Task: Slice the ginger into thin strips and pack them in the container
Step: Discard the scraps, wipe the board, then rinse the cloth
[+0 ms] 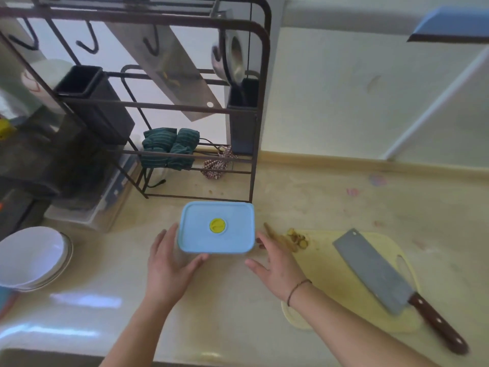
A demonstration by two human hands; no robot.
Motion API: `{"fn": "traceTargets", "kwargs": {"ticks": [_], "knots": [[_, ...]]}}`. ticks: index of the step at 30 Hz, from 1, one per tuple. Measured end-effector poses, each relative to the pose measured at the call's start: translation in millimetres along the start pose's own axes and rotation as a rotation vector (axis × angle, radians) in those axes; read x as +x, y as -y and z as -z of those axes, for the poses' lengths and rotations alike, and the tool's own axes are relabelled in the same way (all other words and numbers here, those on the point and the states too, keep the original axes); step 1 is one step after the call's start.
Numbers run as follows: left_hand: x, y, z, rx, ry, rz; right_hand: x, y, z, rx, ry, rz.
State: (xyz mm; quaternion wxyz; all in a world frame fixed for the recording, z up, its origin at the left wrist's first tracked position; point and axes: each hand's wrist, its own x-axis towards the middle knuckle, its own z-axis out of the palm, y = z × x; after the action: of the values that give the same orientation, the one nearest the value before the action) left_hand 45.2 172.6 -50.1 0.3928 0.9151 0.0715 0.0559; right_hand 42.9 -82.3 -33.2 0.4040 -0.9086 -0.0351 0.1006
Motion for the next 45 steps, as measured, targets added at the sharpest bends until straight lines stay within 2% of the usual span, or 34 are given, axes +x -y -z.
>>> {"fn": "traceTargets", "kwargs": {"ticks": [3, 6, 9, 14, 17, 21, 24, 28, 32, 36, 40, 43, 45], "knots": [[-25.8, -11.4, -11.7, 0.026, -0.224, -0.114, -26.7, -22.7, 30.8, -0.005, -0.089, -0.026], [-47.6, -42.3, -30.2, -0.002, -0.324, -0.392, -70.0, -66.9, 73.0, -0.107, -0.281, -0.053], [-60.9, -72.8, -58.1, -0.011, -0.235, -0.568, -115.4, -117.9, 118.7, -0.23, -0.44, -0.113], [-71.6, -109.0, -107.4, 0.008, 0.056, -0.611, -169.6, -183.9, 164.1, -0.368, -0.518, -0.237], [-64.5, -127.9, -134.5, 0.125, 0.228, -0.468, -178.4, -209.5, 168.0, -0.413, -0.496, -0.254], [-43.5, -147.8, -159.9, 0.25, 0.3, -0.124, -173.4, -235.5, 163.6, -0.403, -0.426, -0.27], [-39.4, -152.4, -167.7, 0.279, 0.286, -0.038, -170.4, -238.9, 163.4, -0.371, -0.425, -0.254], [-48.8, -154.4, -175.6, 0.273, 0.228, -0.064, -167.7, -241.4, 177.4, -0.342, -0.449, -0.183], [-64.5, -162.8, -182.1, 0.221, 0.19, -0.128, -152.3, -256.7, 213.5, -0.287, -0.457, -0.2], [-77.4, -174.1, -184.9, 0.159, 0.184, -0.073, -127.8, -274.2, 243.6, -0.332, -0.402, -0.224], [-83.8, -184.0, -184.7, 0.118, 0.082, 0.11, -118.3, -279.1, 251.3, -0.386, -0.361, -0.277], [-84.2, -195.7, -178.5, 0.062, 0.079, 0.346, -120.5, -273.9, 253.4, -0.463, -0.39, -0.284], [-86.6, -197.4, -176.4, -0.016, 0.075, 0.507, -128.7, -260.7, 246.9, -0.418, -0.451, -0.256]]}}
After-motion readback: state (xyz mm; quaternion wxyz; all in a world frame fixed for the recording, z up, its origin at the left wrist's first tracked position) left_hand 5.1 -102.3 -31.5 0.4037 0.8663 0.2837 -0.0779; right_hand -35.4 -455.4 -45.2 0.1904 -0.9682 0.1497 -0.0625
